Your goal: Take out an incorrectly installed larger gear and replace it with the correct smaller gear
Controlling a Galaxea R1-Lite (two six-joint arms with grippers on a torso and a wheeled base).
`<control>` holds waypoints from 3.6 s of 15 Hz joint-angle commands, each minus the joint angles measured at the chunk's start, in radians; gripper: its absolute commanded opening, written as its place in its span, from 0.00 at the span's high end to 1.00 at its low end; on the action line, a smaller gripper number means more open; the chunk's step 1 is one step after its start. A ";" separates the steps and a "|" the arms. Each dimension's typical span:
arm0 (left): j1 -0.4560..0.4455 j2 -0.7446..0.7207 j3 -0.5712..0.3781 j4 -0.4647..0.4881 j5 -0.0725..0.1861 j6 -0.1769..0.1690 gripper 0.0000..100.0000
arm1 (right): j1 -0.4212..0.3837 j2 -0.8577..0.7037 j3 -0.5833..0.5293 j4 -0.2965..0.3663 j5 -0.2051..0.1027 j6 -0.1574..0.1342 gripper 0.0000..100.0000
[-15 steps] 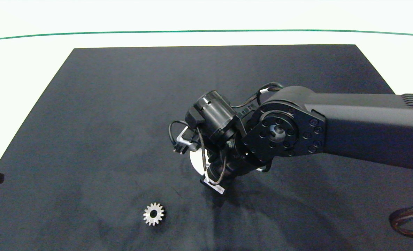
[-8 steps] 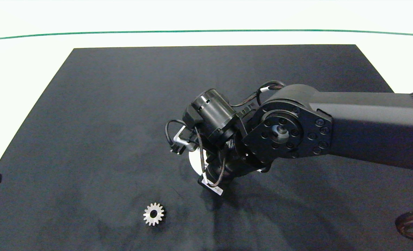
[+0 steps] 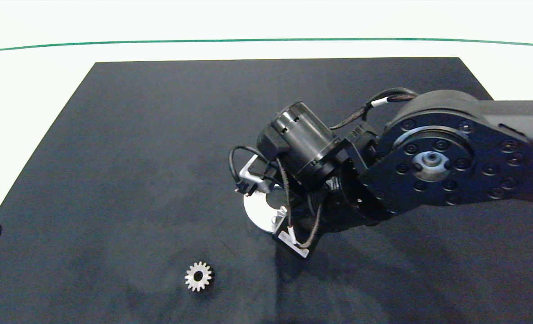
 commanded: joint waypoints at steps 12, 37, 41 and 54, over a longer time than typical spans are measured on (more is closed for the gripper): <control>0.001 0.006 -0.001 0.007 -0.012 -0.002 0.00 | -0.224 -0.439 0.781 -0.290 0.026 0.052 0.93; -0.015 0.003 0.004 0.007 -0.014 -0.002 0.00 | -0.118 -0.408 0.956 -0.531 0.031 0.110 0.00; -0.015 0.003 0.002 0.007 -0.014 -0.002 0.00 | -0.104 -0.419 0.955 -0.527 0.028 0.107 0.00; -0.085 0.121 0.007 -0.005 -0.035 -0.103 0.00 | -0.169 -0.502 0.258 0.267 0.013 0.377 0.00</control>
